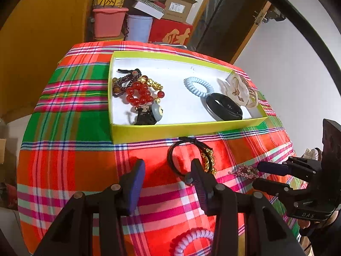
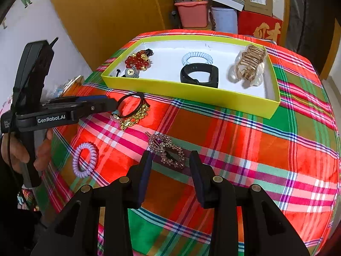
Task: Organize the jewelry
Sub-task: 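Grasp the sparkly hair clip with the right tool while the left tool grasps the black-and-gold bracelet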
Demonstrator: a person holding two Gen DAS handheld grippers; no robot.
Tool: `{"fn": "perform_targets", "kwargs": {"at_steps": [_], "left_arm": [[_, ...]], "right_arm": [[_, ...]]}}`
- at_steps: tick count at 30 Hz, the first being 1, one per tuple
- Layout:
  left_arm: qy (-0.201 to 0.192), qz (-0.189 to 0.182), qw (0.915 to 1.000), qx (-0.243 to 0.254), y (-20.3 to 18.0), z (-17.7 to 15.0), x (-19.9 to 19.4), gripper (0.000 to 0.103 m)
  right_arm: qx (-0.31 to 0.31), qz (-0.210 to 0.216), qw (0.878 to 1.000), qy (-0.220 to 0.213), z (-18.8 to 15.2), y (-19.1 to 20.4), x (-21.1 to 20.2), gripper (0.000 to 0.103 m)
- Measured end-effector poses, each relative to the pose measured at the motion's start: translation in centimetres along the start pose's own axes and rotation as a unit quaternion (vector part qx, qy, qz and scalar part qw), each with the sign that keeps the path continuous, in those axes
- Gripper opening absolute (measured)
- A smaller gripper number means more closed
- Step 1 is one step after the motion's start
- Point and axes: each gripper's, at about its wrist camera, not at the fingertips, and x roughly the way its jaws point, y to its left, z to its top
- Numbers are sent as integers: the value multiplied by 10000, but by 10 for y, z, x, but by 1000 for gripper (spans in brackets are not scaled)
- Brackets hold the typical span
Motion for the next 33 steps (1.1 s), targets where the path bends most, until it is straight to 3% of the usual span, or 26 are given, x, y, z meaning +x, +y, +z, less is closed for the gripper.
{"fn": "perform_targets", "kwargs": {"at_steps": [9,10,12,23,33], "left_arm": [[-81,150,9996,243,-9,2,7,44],[-95,184,9994,274,-11,2,7,44],[-108,254,9989,368,-13,1,8,38],[-97,564,9947,855,-26,-1,14,3],[-133,537,9949,848,-26,-4,8,1]], "right_arm": [[-298,-163,9994,88,0,7,8,37],[-289,-184,9994,88,-1,7,8,34],[-292,-312,9991,79,-1,7,8,23],[-214,-431,9988,45,-5,5,5,23],[-83,-508,9987,14,-6,-1,-3,22]]}}
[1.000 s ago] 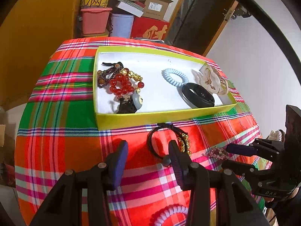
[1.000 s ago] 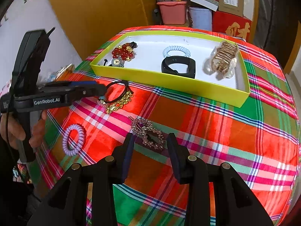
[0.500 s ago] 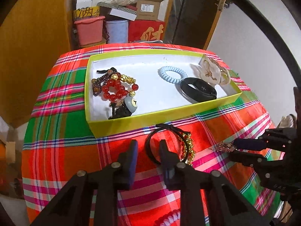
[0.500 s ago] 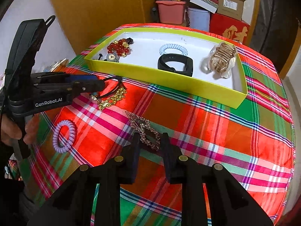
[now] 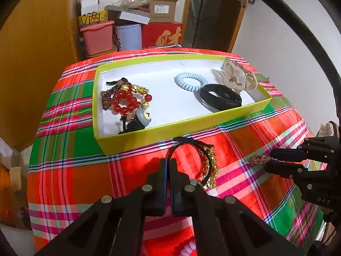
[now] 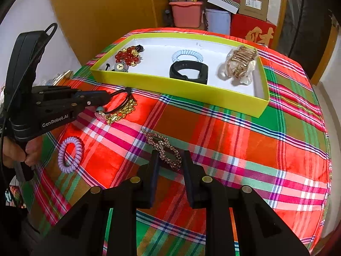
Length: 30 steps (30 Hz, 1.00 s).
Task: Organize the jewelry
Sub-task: 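Grasp the sparkly hair clip with the right tool while the left tool grasps the black-and-gold bracelet, then carry both items into the yellow tray and open both tools to release them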
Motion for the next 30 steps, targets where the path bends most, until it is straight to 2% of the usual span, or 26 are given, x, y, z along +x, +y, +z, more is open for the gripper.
{"fn": "perform_targets", "kwargs": {"at_steps": [15,30], "left_arm": [[-395,-142,9988,-254,5,3,-45,1],[-750,-190,9966,-284,4,26,-74,1]], "right_arm": [[172,-95,9993,-319,4,-2,-27,22],[301,-89,9969,-725,23,-3,-54,22]]}}
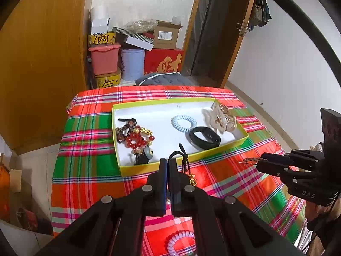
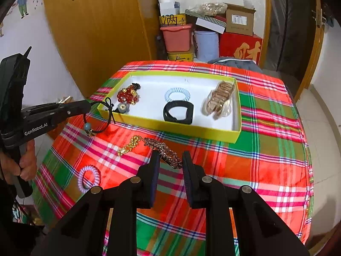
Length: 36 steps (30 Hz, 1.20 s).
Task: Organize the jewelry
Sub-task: 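Carry both items into the yellow tray and open both tools to release them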
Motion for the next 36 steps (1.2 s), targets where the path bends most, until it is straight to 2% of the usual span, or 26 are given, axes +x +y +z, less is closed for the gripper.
{"fn": "perform_targets", "kwargs": {"at_steps": [14,21,28,36], "left_arm": [[13,-22,9998,-217,14,29,20,1],[134,47,9997,-218,24,49,50,1],[205,180,9993,-238,35,70,79,1],[349,341,9983,-325,48,78,107,2]], "right_arm": [[11,-80,9999,-119,34,-8,17,22],[155,-112,9998,-104,62,-18,47,22],[177,-269,9994,103,87,-23,86,22],[125,-405,9985,340,97,-22,119,22]]}}
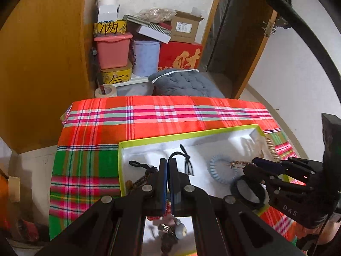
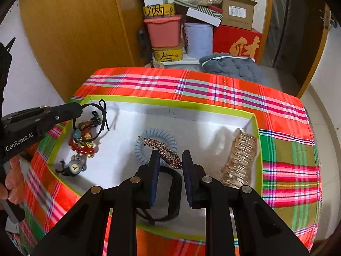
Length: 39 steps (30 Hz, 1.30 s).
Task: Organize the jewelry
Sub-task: 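Carry both items into the yellow tray and open both tools to release them, then grasp the gold chain with the right tool while the left tool grasps the lilac coil hair tie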
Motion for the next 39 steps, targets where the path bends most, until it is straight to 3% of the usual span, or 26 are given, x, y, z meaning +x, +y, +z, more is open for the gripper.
{"fn": "perform_targets", "kwargs": {"at_steps": [10,15,25,39], "left_arm": [[218,166,9996,-104,5,-7,23,2],[264,152,9994,-162,6,-8,22,2],[-43,-33,9998,-214,7,-21,-29,2],[10,-230,9995,-215,-2,-95,-84,3]], "right_arm": [[-33,32,9999,146,-2,3,13,24],[-5,17,9999,100,-3,1,8,37],[170,102,9995,-234,-21,-3,-40,37],[499,325,9977,-318,-90,-2,-98,37]]}}
